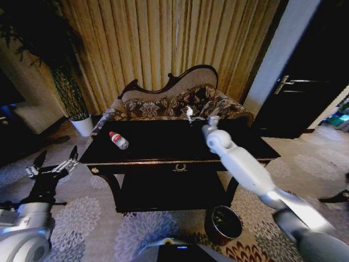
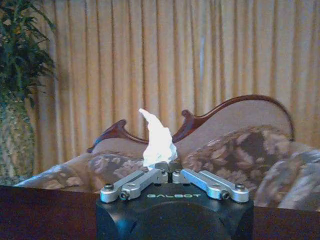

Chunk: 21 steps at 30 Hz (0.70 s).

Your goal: Move to the front of the table and place the trash on the table into the trash bin.

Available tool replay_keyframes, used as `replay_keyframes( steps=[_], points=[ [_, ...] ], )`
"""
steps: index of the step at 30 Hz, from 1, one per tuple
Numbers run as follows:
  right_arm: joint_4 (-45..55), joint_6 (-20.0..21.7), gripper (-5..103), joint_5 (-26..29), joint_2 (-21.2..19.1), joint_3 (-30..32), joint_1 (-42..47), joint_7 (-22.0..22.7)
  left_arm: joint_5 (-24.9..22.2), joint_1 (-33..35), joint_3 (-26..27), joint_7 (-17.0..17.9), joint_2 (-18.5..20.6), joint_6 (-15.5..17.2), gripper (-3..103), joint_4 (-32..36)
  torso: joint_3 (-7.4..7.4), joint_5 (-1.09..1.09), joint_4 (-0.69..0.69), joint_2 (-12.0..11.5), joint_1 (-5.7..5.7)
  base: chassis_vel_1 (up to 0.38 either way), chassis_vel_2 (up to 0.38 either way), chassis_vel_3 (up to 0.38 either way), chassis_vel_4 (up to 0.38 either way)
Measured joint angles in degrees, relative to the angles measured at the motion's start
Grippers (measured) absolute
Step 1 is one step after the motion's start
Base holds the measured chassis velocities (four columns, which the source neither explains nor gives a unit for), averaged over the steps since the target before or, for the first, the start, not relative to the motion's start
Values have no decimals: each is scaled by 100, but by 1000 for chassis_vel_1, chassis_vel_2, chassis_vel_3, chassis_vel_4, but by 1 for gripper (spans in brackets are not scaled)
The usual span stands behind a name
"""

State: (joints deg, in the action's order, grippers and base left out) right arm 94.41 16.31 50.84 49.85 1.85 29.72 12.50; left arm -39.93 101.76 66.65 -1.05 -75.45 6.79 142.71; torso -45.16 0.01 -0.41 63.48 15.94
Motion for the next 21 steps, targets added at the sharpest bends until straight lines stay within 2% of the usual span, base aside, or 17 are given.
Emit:
replay_keyframes(
  steps=[4,8,9,11,14,16,21],
  points=[
    [401,-183,0,-110,-534,546,782,-101,-37,-8,-67,-3,63,0,100,-20,0,0,1,0,0,0,0,0,0],
    [752,-306,0,-262,-776,1056,1470,-102,-93,-84,-145,-4,202,2,100,-127,1,0,-1,0,0,0,0,0,0],
    [752,-306,0,-262,-776,1056,1470,-102,-93,-84,-145,-4,202,2,100,-127,1,0,-1,0,0,0,0,0,0],
    [1038,-373,0,-410,-825,1532,2003,-83,-193,-141,-149,-4,329,2,100,-212,0,0,1,0,0,0,0,0,0],
    [1109,-380,0,-419,-826,1660,2124,-55,-220,-148,-144,-4,360,0,100,-232,0,0,1,0,0,0,0,0,0],
    [1389,-379,0,-266,-799,2101,2557,101,-272,-153,-137,-7,431,-51,100,-321,0,-1,1,0,0,0,0,0,0],
    [1747,-255,0,-111,-760,2562,3107,236,-306,-146,-132,-33,458,-100,100,-404,0,-2,2,0,0,0,0,0,0]
  ],
)
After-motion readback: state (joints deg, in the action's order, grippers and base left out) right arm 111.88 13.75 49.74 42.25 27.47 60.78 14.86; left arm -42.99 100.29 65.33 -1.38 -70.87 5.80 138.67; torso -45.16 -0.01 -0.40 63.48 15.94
